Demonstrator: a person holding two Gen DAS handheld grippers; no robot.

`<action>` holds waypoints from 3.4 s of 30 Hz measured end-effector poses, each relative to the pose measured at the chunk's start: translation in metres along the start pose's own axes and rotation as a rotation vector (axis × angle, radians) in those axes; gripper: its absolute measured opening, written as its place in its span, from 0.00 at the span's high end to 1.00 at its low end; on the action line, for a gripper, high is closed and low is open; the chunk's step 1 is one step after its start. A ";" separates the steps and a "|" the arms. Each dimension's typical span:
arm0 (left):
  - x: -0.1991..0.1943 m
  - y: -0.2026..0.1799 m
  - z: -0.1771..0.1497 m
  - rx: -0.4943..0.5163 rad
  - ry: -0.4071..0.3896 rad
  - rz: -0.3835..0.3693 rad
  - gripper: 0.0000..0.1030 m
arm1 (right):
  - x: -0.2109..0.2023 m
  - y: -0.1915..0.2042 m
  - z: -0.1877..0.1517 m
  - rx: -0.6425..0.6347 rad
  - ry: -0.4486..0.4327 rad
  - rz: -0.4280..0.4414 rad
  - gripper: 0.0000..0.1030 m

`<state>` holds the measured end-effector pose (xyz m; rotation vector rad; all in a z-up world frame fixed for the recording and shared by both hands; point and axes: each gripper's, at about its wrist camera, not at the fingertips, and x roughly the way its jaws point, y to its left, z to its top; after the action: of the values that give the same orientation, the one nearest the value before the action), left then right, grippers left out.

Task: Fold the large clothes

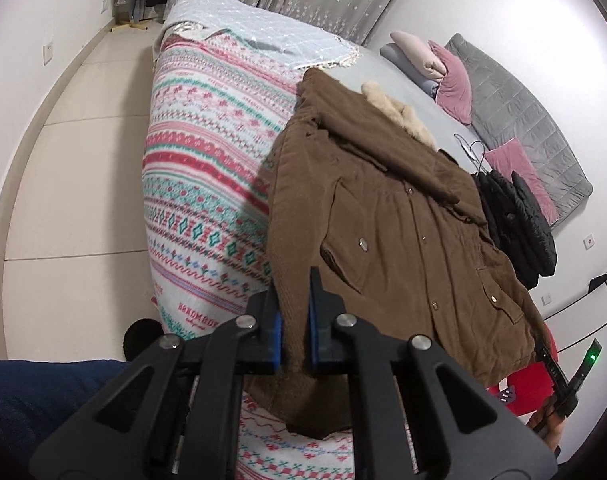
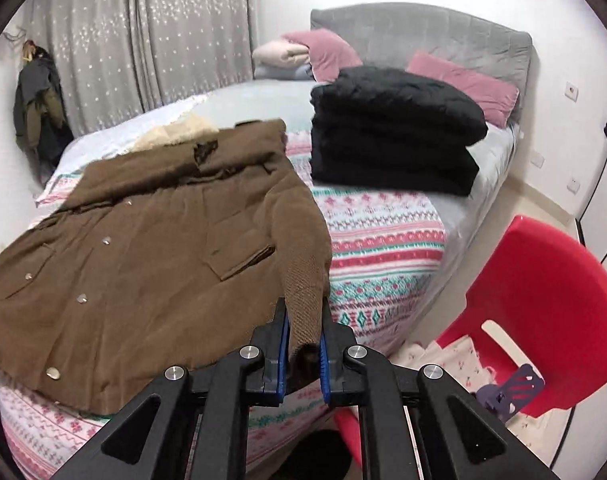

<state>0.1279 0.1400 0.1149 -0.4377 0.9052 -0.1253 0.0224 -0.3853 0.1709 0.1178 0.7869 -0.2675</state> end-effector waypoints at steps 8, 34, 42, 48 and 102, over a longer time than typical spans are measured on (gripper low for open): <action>-0.004 -0.012 0.004 0.019 -0.020 -0.001 0.89 | -0.014 0.008 -0.002 0.000 -0.035 -0.007 0.89; -0.005 -0.046 0.055 -0.023 -0.074 -0.078 0.89 | -0.030 0.019 0.066 0.077 -0.124 -0.010 0.89; -0.018 -0.010 0.026 -0.088 -0.045 -0.095 0.90 | -0.037 -0.005 0.049 0.183 -0.109 0.103 0.90; -0.003 0.019 0.011 -0.120 0.014 -0.066 0.90 | -0.032 -0.024 0.025 0.336 -0.071 0.183 0.90; 0.387 -0.033 0.416 -0.235 0.171 0.009 0.44 | 0.440 0.069 0.413 0.163 0.163 0.058 0.33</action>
<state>0.6952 0.1298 0.0686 -0.6486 1.0951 -0.0477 0.6206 -0.4886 0.1474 0.3184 0.9219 -0.2687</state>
